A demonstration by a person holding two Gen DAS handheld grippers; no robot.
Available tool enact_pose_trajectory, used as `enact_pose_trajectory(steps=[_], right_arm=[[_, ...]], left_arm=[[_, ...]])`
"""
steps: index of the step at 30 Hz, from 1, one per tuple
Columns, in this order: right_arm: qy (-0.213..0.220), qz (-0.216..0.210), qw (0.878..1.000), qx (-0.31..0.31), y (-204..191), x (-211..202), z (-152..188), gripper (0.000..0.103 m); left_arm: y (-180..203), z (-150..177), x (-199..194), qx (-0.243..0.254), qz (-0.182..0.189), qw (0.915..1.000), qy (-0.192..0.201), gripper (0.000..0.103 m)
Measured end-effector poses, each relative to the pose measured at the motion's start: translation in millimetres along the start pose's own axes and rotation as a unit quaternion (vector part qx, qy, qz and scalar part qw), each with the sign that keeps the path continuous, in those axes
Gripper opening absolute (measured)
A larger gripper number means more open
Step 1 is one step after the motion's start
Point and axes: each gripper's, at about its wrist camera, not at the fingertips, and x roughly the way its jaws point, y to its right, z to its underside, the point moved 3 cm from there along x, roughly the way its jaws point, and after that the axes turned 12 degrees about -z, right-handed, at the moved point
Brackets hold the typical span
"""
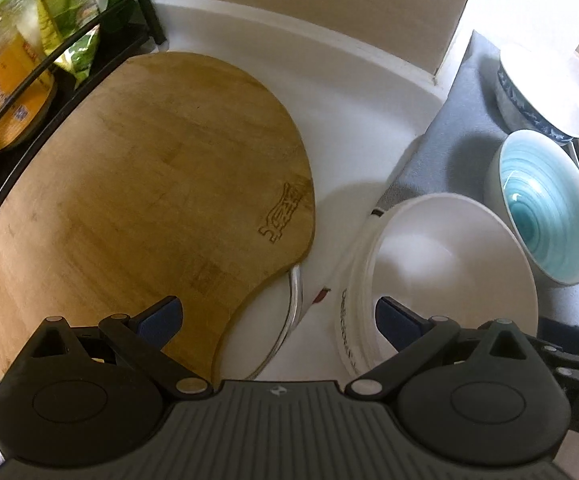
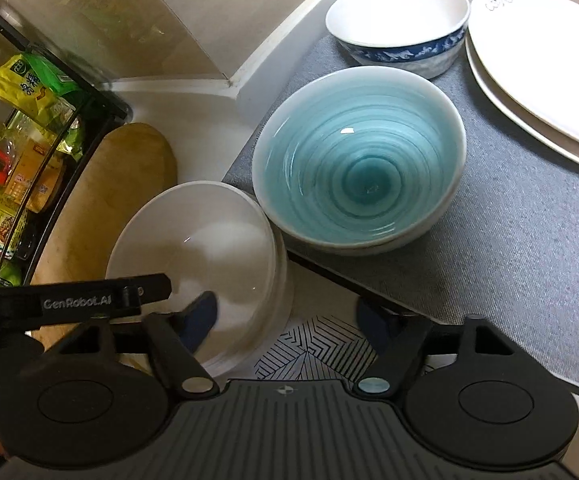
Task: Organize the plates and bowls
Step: 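Close both grippers on the rim of the white bowl stack, then carry the white bowls onto the grey mat and open both grippers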
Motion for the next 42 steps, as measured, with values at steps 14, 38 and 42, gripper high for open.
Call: enact_pose_trajectory(steps=[14, 38, 42], right_arm=[[-0.018, -0.018, 0.999, -0.041, -11, -3, -1, 0.021], [0.028, 0.041, 0.998, 0.037, 64, -117, 49, 0.019], [0.05, 0.059, 0.995, 0.067, 89, -140, 58, 0.019]], left_arm=[[20, -3, -14, 0.04, 0.056, 0.9974, 0.021, 0.01], [147, 55, -79, 0.192, 0.137, 0.9711, 0.035, 0.011], [182, 58, -85, 0.226, 0.151, 0.9615, 0.041, 0.011]])
